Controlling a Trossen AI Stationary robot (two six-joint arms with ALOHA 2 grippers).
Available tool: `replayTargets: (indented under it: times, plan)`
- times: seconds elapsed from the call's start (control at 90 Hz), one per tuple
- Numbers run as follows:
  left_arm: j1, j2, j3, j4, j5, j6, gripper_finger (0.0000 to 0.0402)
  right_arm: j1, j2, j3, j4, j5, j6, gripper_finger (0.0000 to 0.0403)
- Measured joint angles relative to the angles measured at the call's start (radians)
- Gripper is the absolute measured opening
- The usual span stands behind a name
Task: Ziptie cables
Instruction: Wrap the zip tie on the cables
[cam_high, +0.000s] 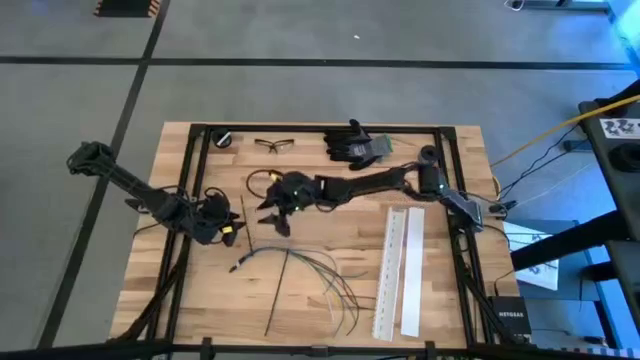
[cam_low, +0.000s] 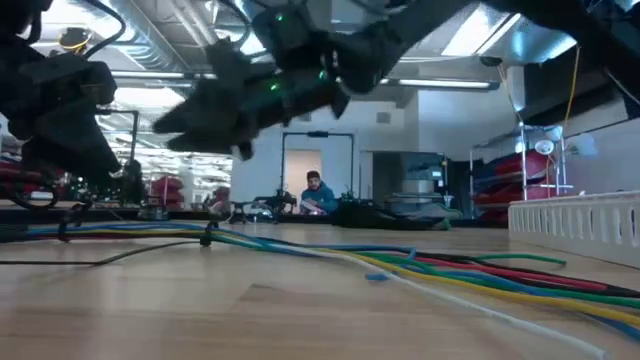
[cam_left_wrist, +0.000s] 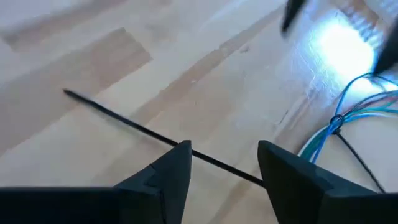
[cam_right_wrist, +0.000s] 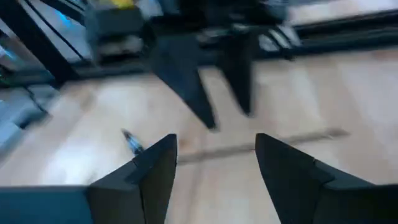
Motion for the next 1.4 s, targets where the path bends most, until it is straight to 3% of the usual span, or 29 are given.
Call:
replayTargets:
  times: [0.144, 0.333, 0.478, 0.711, 1.267, 1.4]
  plan:
    - [-0.022, 0.000, 0.000, -0.019, 0.053, -0.071, 0.0155, -0.002, -0.039, 0.000, -0.081, 0.079, -0.020, 0.0206]
    - [-0.028, 0.000, -0.020, -0.044, 0.082, -0.190, 0.0170, 0.022, -0.015, -0.002, -0.086, 0.098, 0.009, 0.0206]
    - [-0.028, 0.000, -0.088, 0.069, 0.103, -0.250, 0.0195, 0.046, -0.007, -0.002, -0.084, 0.122, 0.009, 0.0206]
    - [-0.026, 0.000, -0.198, 0.373, 0.099, -0.233, 0.0215, 0.080, -0.002, -0.001, -0.086, 0.148, 0.006, 0.0206]
    - [0.042, 0.165, -0.205, 0.544, 0.097, -0.151, 0.0209, 0.092, -0.002, -0.001, -0.090, 0.206, 0.004, 0.0206]
    - [0.052, 0.222, -0.205, 0.611, 0.103, -0.096, 0.0187, 0.092, -0.002, -0.001, -0.090, 0.211, 0.004, 0.0206]
